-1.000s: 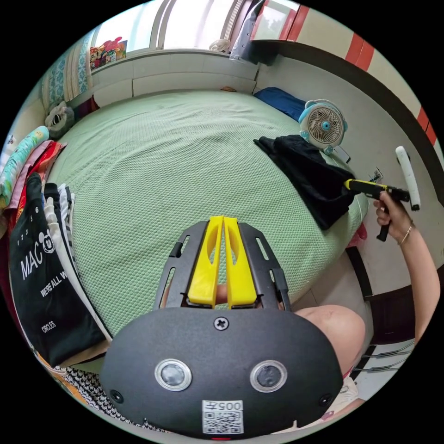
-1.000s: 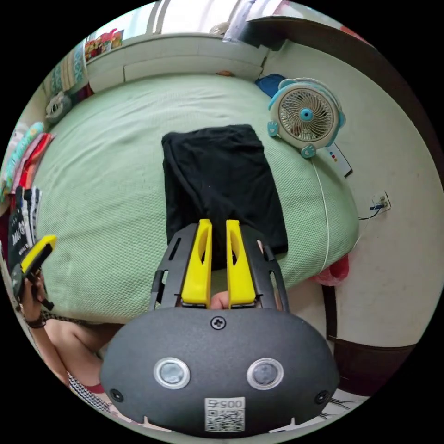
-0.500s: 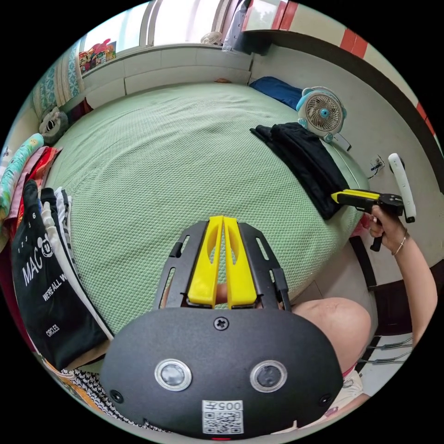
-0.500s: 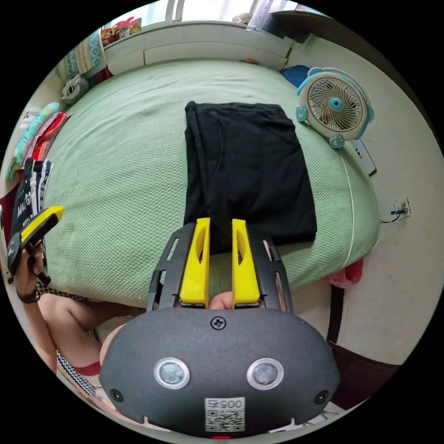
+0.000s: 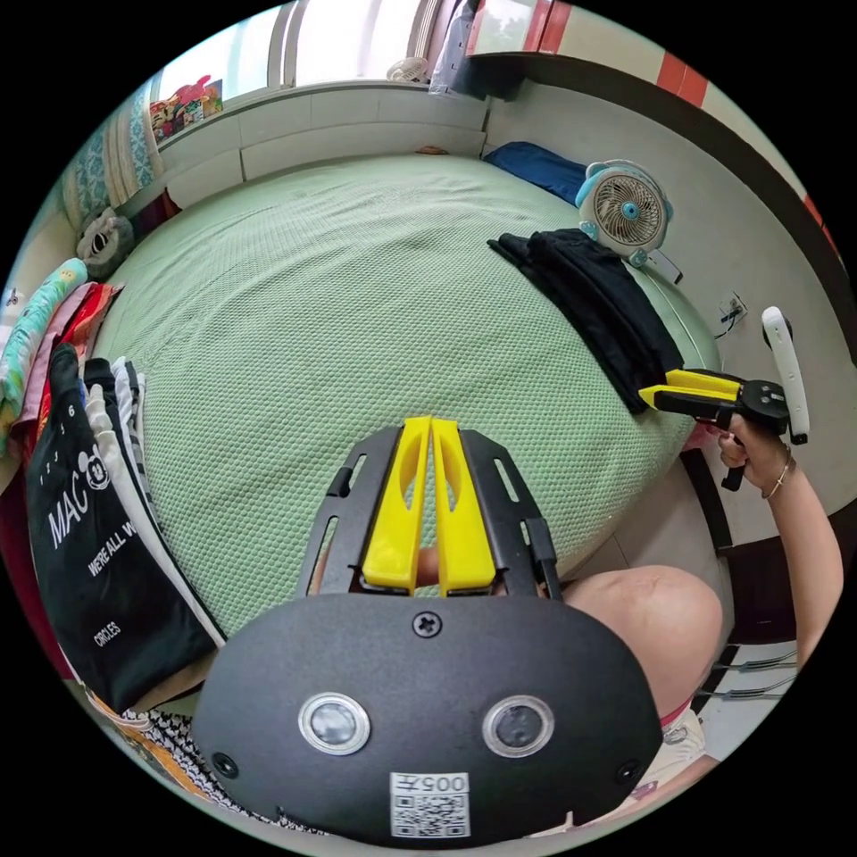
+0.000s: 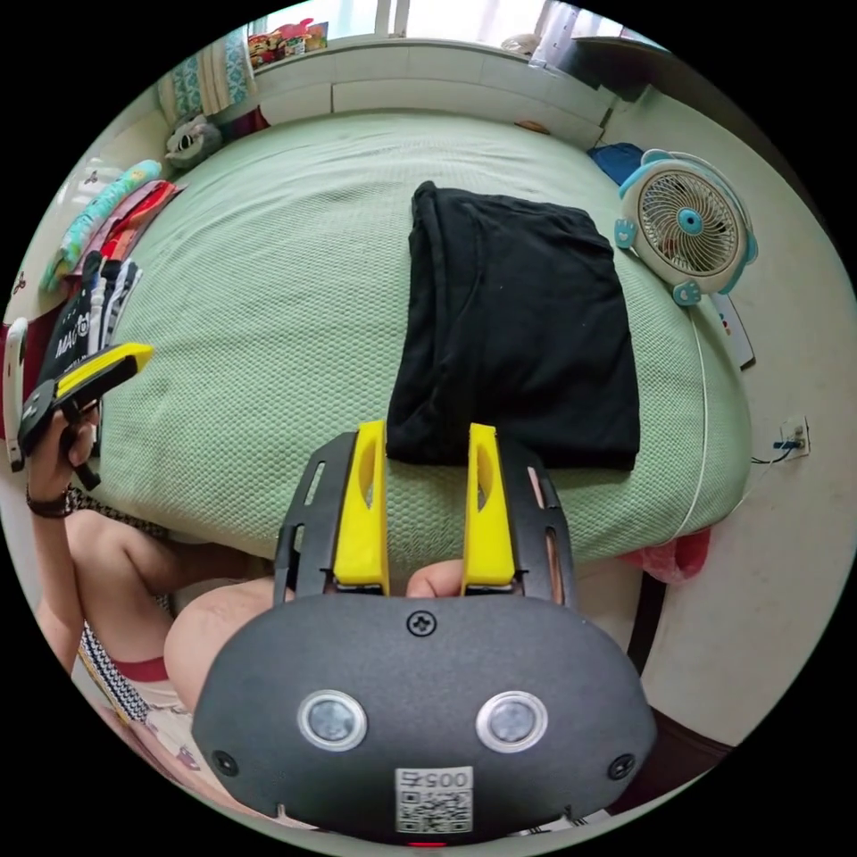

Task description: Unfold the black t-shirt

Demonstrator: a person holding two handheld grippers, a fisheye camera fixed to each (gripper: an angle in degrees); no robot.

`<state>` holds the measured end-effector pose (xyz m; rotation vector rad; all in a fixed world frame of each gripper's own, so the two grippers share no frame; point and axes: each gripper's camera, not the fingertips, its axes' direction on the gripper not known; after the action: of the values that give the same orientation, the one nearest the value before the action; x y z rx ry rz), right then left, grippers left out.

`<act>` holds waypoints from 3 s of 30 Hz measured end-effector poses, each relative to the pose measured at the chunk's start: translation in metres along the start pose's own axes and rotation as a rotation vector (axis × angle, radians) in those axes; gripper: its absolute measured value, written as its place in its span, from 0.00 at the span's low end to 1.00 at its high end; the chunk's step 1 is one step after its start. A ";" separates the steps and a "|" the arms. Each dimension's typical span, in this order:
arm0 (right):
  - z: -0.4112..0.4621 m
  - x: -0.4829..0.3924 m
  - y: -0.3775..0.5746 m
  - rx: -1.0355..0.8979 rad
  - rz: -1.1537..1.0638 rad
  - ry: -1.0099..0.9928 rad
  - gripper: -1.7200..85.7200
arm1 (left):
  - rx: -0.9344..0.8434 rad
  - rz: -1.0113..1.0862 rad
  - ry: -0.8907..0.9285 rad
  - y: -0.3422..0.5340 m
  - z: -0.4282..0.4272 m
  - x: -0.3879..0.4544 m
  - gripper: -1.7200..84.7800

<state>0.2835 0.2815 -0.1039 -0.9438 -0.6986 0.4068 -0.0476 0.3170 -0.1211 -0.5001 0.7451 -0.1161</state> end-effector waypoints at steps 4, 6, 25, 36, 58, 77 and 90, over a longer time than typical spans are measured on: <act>0.016 -0.013 -0.009 -0.047 -0.033 0.074 0.17 | -0.011 0.002 -0.010 0.002 0.000 -0.006 0.02; 0.019 -0.018 -0.012 -0.052 -0.057 0.105 0.15 | -0.024 -0.007 0.003 0.002 0.001 -0.011 0.02; -0.063 0.028 -0.045 0.080 0.083 0.062 0.01 | -0.026 -0.040 -0.001 0.018 -0.015 -0.043 0.02; 0.008 -0.014 -0.038 -0.056 0.061 0.099 0.09 | -0.037 -0.029 -0.007 0.025 -0.021 -0.047 0.02; -0.069 -0.028 -0.079 0.043 -0.025 -0.032 0.01 | -0.045 -0.013 0.015 0.025 -0.031 -0.046 0.02; 0.005 -0.189 -0.059 -0.168 -0.374 -0.318 0.09 | -0.056 -0.021 0.023 0.032 -0.041 -0.052 0.02; 0.078 -0.170 -0.145 -0.001 0.079 -0.016 0.17 | -0.055 0.021 -0.006 0.039 -0.054 -0.057 0.02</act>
<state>0.1110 0.1481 -0.0124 -0.9718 -0.6776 0.4845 -0.1290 0.3457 -0.1381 -0.5443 0.7491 -0.0752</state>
